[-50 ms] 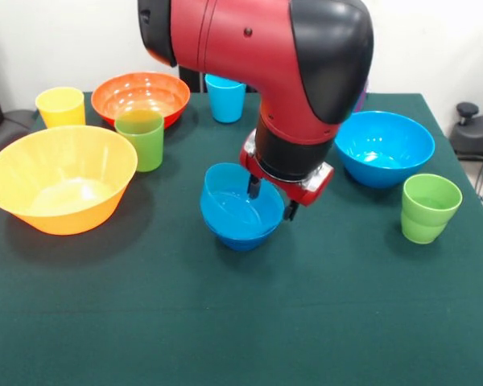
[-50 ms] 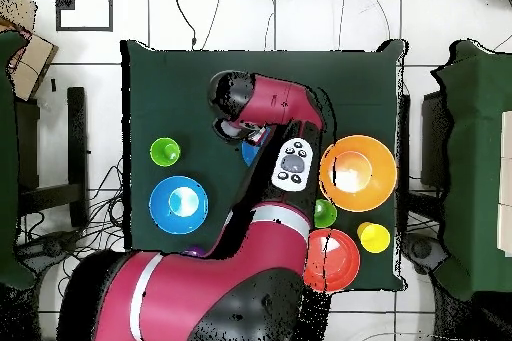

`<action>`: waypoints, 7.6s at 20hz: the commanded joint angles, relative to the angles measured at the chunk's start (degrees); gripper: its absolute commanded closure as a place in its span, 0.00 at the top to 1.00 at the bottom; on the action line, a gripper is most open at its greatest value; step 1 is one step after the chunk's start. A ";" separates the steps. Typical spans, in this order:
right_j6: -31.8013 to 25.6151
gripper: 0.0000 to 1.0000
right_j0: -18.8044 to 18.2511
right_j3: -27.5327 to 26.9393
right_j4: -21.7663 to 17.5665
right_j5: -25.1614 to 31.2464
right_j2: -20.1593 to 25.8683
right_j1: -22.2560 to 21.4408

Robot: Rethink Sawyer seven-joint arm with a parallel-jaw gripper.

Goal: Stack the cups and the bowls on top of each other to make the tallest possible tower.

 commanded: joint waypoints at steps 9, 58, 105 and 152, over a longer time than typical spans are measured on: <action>6.32 1.00 -1.05 2.23 3.97 7.29 6.88 -0.95; 20.69 1.00 10.19 6.28 11.66 1.26 2.76 -0.49; 21.55 1.00 18.18 26.21 18.44 -6.19 2.66 -10.68; 12.00 1.00 11.51 35.79 15.47 -18.49 6.09 -11.61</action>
